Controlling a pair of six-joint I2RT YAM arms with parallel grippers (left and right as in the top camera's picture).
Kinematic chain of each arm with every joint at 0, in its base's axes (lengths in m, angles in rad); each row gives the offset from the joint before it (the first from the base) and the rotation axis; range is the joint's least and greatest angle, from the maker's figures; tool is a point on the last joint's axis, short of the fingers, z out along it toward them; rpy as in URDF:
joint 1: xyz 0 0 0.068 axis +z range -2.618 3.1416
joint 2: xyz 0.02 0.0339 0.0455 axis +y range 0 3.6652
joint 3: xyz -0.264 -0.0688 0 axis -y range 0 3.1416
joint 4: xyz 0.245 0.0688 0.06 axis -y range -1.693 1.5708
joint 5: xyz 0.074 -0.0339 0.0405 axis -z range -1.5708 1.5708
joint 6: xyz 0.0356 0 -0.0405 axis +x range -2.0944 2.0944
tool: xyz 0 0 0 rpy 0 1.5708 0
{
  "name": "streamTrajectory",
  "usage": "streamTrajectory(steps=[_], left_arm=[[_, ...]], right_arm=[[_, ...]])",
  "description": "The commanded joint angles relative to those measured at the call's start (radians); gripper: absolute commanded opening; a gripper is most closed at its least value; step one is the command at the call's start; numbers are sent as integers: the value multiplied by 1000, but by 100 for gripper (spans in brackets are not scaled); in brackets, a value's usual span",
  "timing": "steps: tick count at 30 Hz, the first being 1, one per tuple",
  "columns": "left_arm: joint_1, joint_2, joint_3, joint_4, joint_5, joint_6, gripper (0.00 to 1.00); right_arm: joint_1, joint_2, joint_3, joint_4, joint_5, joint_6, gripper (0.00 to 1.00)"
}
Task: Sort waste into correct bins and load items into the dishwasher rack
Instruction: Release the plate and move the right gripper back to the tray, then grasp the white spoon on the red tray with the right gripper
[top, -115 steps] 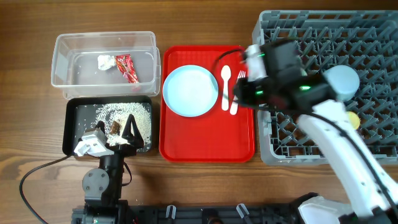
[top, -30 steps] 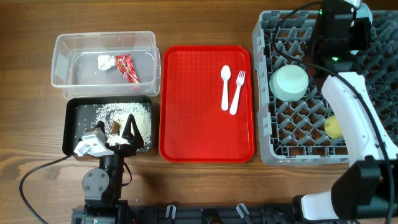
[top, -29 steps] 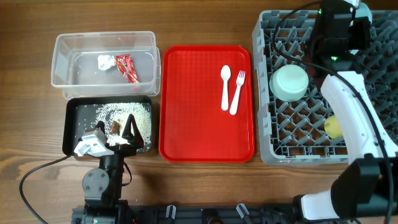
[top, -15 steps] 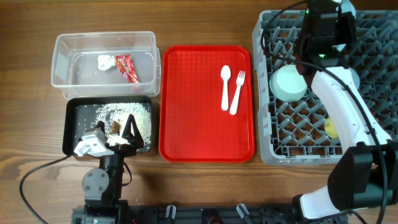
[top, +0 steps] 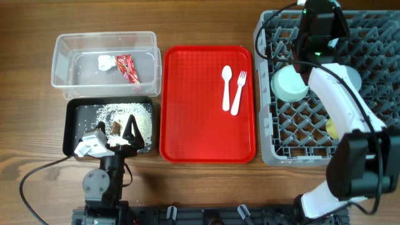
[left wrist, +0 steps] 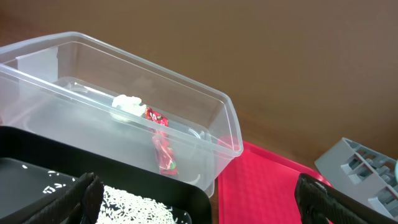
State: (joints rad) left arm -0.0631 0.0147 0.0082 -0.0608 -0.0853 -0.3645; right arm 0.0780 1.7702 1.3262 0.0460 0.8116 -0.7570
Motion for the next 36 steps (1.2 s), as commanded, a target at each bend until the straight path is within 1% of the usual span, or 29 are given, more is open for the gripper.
streamTrajectory(steps=[1, 4, 5, 6, 7, 9, 11, 16, 21, 25, 28, 31, 32, 33, 34, 35, 36], left_arm=[[8, -5, -2, -3, -2, -9, 100], [8, -5, -2, -3, -2, -9, 100], [8, -5, -3, -3, -2, -9, 100], [8, -5, -2, -3, -2, -9, 100], [8, -5, -3, -3, -2, -9, 100], [8, -5, -2, -3, -2, -9, 100], [8, -5, -2, -3, -2, -9, 100], [8, -5, -2, -3, -2, -9, 100], [8, -5, -2, -3, -2, -9, 100], [8, -5, -3, -3, -2, -9, 100], [8, -5, -2, -3, -2, -9, 100], [8, -5, -3, -3, -2, -9, 100], [8, -5, -3, -3, -2, -9, 100], [8, -5, -2, -3, -2, -9, 100], [8, -5, -2, -3, -2, -9, 100], [8, -5, -3, -3, -2, -9, 100], [8, -5, -2, -3, -2, -9, 100]], right_arm=[[0, 54, 1, 69, 47, -80, 4], [1, 58, 1, 113, 62, -81, 4], [1, 58, 1, 129, 69, -80, 11], [2, 58, 1, 165, 93, -77, 32], [3, 58, 1, 188, 107, -77, 49], [11, 50, 1, 237, 131, -78, 60], [23, 33, 1, 246, 133, -73, 66], [61, -6, 1, 248, 158, -34, 67], [132, -87, 1, 218, 161, 10, 70], [194, -156, 1, 127, 148, 72, 73], [239, -207, 1, -45, 94, 210, 73], [266, -246, 1, -254, -31, 403, 74], [271, -258, 1, -345, -113, 500, 74], [272, -265, 1, -400, -177, 564, 74], [272, -273, 1, -486, -300, 663, 74], [272, -276, 1, -547, -402, 734, 73], [272, -276, 1, -603, -506, 800, 69]])
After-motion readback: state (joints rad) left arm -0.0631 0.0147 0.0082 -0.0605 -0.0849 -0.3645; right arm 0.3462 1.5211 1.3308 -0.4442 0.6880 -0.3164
